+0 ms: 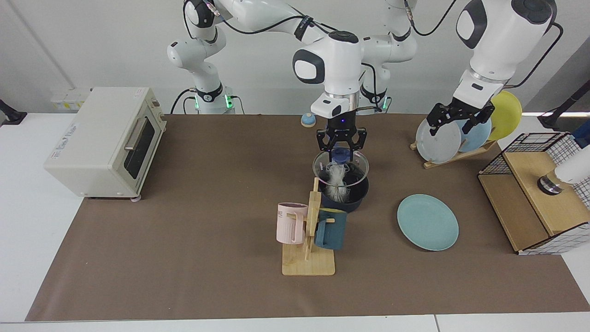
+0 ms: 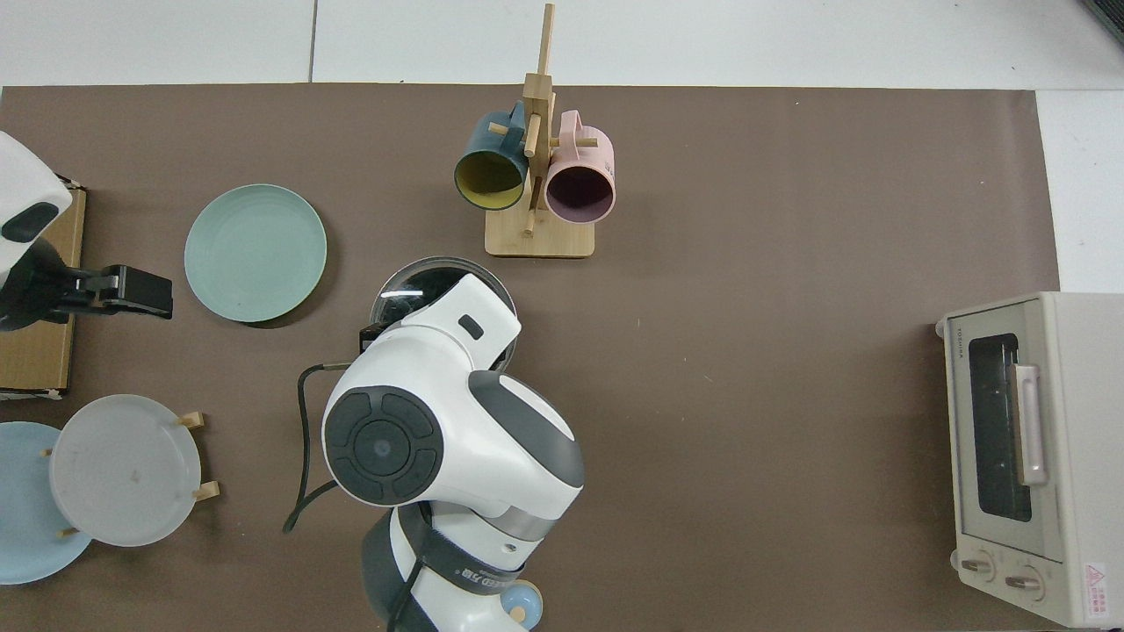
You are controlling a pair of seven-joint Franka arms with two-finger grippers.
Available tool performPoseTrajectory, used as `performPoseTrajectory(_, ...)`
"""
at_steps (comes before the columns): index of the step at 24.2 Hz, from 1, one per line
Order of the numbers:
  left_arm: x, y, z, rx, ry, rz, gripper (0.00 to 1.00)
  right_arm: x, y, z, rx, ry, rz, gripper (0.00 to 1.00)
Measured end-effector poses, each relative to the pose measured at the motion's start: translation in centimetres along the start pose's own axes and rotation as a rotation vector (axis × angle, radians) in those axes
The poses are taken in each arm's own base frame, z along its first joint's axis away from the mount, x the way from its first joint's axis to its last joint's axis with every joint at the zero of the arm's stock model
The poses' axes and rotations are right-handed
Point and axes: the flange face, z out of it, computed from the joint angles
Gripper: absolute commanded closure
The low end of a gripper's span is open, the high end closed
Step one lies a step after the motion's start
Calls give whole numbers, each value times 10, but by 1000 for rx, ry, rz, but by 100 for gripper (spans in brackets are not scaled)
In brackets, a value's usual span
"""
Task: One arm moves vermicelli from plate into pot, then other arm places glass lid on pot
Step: 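Carry the glass lid over the pot with the right gripper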
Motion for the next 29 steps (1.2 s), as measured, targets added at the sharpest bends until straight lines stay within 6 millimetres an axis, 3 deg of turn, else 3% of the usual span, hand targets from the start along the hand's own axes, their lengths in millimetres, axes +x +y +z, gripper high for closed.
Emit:
performPoseTrajectory(13,0,-2,0,0,0,-4,0,-23,-9,23,1,43,-39,100)
performPoseTrajectory(29,0,-5,0,0,0,-9,0,-12,-6,38,54,123,-70,100)
